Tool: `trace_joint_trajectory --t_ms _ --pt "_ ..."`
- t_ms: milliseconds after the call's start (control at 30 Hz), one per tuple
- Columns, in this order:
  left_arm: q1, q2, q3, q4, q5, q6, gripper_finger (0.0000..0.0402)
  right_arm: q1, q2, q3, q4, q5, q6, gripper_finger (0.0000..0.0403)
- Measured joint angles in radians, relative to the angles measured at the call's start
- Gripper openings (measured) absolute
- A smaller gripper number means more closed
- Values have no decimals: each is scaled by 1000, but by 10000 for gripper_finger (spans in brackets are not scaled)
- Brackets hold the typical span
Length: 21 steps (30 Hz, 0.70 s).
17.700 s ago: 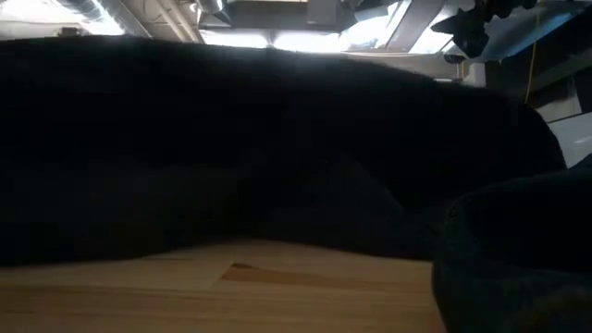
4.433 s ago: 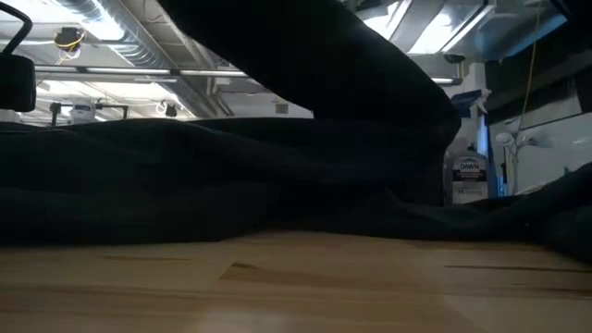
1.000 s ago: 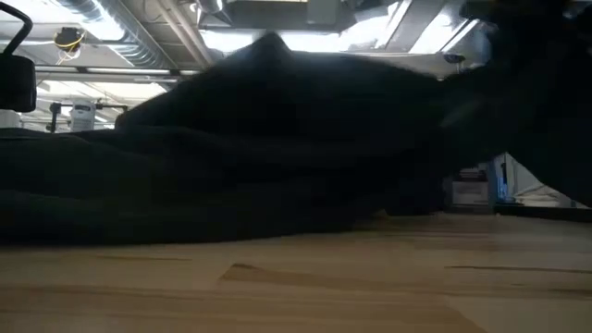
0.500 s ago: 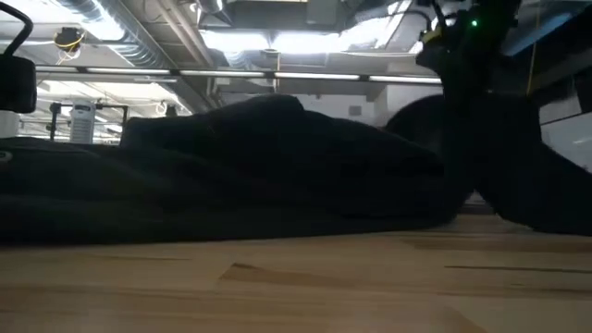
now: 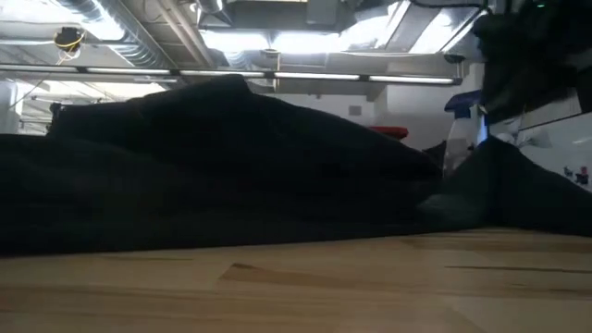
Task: Fold laundry
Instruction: Fold the black jean
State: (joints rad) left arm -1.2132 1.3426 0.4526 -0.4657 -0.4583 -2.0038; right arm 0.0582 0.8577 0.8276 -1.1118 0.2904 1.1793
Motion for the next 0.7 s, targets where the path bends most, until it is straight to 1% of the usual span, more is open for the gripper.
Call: trace_joint_trajectory --t_ms 100,200,333,500,700 --pt "-21 1 0 -9 -4 -24 16 1 -20 -30 -79 -85 58 238" --pt "-34 1 0 -16 -9 -31 3 1 -10 -59 -135 -130 85 238" --pt "-63 4 0 -22 -28 -36 1 1 26 -83 -191 -124 105 238" --pt "-121 6 -2 -35 -71 -56 0 0 62 -84 -182 -127 81 231" --pt "-150 11 -2 -39 -96 -68 0 0 178 -84 -194 -154 132 218"
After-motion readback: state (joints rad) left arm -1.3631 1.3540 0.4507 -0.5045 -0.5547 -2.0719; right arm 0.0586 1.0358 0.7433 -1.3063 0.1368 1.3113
